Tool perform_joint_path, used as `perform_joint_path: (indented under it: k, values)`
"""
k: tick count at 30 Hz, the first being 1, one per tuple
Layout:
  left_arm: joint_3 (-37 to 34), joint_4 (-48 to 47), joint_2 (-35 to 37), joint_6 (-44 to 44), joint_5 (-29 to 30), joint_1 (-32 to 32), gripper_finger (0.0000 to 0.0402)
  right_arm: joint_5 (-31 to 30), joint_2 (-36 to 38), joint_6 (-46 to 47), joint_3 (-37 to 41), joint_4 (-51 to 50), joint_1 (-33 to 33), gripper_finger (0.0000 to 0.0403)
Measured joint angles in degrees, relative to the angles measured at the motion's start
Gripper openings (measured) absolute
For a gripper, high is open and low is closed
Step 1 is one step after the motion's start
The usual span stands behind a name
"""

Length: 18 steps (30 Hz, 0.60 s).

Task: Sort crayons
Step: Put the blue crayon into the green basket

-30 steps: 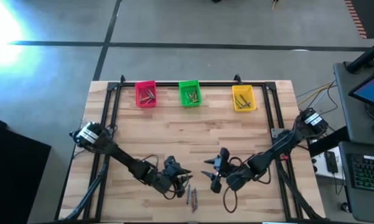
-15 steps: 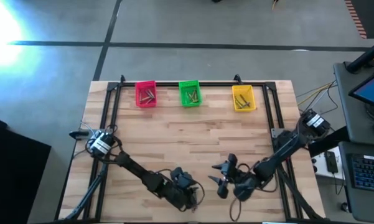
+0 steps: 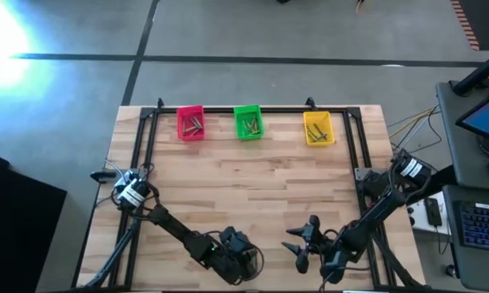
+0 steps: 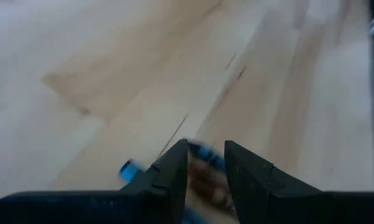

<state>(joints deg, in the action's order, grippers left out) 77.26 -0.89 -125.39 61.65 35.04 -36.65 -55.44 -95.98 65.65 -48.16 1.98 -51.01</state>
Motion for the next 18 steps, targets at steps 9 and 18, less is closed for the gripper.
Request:
perform_joint_path:
  k: [9,18]
  values:
    - [6.59,-17.07,0.11,1.39,0.36,0.05,0.0088,0.42,-3.60,6.35,-0.63,0.44,-2.29,0.0214]
    - [7.40,-21.59,-0.32,6.62,1.06,-0.17,0.0088,-0.24,-3.59,6.16,-1.84,0.35,-5.22,0.0214]
